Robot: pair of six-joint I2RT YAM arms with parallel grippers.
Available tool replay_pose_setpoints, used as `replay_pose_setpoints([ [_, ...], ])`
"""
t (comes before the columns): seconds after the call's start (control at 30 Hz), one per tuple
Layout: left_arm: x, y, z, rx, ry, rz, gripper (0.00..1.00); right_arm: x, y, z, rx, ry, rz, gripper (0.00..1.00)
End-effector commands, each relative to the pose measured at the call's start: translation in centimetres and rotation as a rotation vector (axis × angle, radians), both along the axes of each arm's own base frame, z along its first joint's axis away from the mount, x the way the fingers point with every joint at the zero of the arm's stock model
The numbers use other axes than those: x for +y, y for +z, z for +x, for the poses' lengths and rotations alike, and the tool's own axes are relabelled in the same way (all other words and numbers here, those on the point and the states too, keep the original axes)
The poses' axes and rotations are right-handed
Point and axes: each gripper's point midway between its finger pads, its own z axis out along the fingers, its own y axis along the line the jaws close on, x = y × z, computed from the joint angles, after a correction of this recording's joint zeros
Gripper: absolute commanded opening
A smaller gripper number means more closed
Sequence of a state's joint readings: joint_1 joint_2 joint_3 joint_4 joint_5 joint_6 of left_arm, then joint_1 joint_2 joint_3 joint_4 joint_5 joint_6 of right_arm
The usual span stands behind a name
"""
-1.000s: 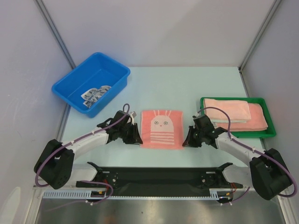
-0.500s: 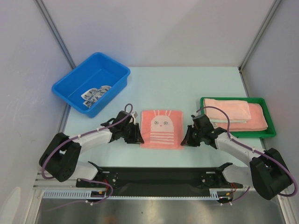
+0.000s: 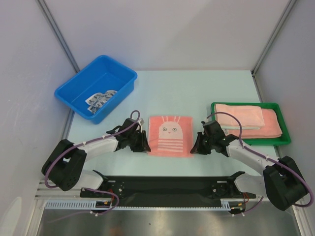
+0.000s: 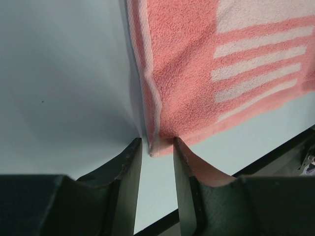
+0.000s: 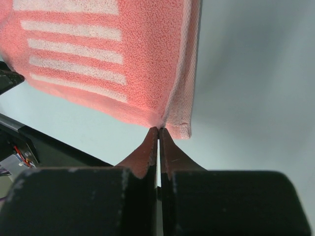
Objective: Fold and stack the towels
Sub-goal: Fold the towel
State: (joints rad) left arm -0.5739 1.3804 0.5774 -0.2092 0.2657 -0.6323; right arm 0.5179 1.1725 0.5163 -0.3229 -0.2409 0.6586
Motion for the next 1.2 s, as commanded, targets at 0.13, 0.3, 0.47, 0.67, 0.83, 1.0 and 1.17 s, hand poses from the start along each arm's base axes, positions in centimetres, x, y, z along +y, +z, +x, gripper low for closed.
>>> replay_pose_setpoints([
  [0.13, -1.0, 0.4, 0.5, -0.019, 0.003, -0.048, 0.27, 0.3, 0.4, 0.4, -0.025, -0.002, 0.01, 0.0],
  [0.3, -1.2, 1.6, 1.2, -0.039, 0.012, -0.05, 0.0, 0.2, 1.2, 0.7, -0.037, 0.001, -0.002, 0.0],
  [0.47, -1.5, 3.4, 1.5, -0.05, 0.002, -0.056, 0.0, 0.1, 2.6, 1.0, -0.056, 0.013, -0.013, 0.0],
  [0.67, -2.0, 6.7, 1.3, -0.094, -0.016, -0.082, 0.0, -0.1, 4.5, 1.1, -0.079, 0.014, -0.011, 0.0],
  [0.83, -2.1, 6.7, -0.4, -0.078, -0.035, -0.119, 0.0, -0.4, 3.7, -0.6, -0.038, 0.008, 0.008, 0.0],
  [1.0, -1.2, 2.7, -2.3, -0.016, -0.032, -0.099, 0.0, -1.3, 0.5, -2.1, -0.001, -0.018, 0.006, 0.0],
  [1.17, -0.8, 0.4, -2.6, 0.021, -0.046, -0.061, 0.0, -0.9, -1.5, -2.1, 0.026, -0.019, 0.014, 0.0],
])
